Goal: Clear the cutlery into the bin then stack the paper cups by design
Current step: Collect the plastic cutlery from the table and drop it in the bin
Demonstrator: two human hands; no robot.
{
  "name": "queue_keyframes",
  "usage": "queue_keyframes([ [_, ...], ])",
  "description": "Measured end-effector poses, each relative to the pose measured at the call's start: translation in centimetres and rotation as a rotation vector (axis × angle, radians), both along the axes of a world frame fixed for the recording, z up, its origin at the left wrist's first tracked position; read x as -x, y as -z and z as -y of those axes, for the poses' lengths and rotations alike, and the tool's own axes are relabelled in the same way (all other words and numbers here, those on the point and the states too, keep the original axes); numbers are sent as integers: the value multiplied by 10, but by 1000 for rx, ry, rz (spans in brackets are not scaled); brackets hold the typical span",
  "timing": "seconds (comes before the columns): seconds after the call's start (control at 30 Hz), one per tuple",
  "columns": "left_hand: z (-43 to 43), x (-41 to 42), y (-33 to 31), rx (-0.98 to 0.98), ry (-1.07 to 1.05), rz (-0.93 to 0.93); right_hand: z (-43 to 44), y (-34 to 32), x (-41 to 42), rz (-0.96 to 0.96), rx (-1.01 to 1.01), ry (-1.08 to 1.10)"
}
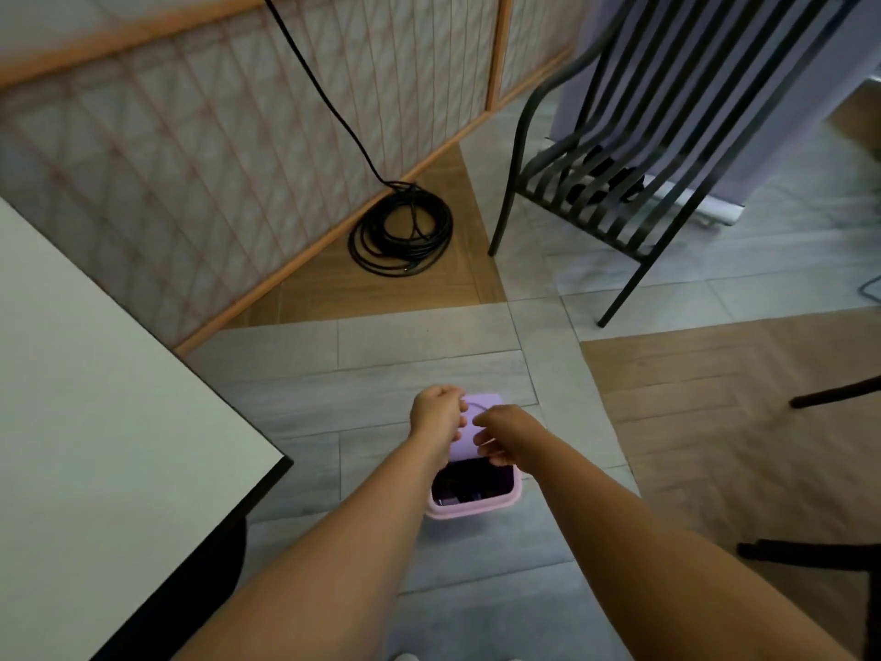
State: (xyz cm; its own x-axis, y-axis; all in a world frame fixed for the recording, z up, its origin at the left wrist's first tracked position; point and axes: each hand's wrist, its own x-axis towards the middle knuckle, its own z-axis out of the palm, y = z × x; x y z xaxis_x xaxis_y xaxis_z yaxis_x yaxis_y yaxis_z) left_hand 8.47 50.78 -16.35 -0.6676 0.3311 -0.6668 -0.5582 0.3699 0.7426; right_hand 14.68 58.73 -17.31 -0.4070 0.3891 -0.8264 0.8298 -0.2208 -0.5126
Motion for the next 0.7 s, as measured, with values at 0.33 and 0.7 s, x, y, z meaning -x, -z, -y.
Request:
queue_keyframes([
  [0.33, 62, -10, -131, -134, -89, -319, 55, -134, 19, -289, -228, -394],
  [0.7, 240, -32, -209, -77, -447, -494, 174, -228, 10, -351, -230, -705],
])
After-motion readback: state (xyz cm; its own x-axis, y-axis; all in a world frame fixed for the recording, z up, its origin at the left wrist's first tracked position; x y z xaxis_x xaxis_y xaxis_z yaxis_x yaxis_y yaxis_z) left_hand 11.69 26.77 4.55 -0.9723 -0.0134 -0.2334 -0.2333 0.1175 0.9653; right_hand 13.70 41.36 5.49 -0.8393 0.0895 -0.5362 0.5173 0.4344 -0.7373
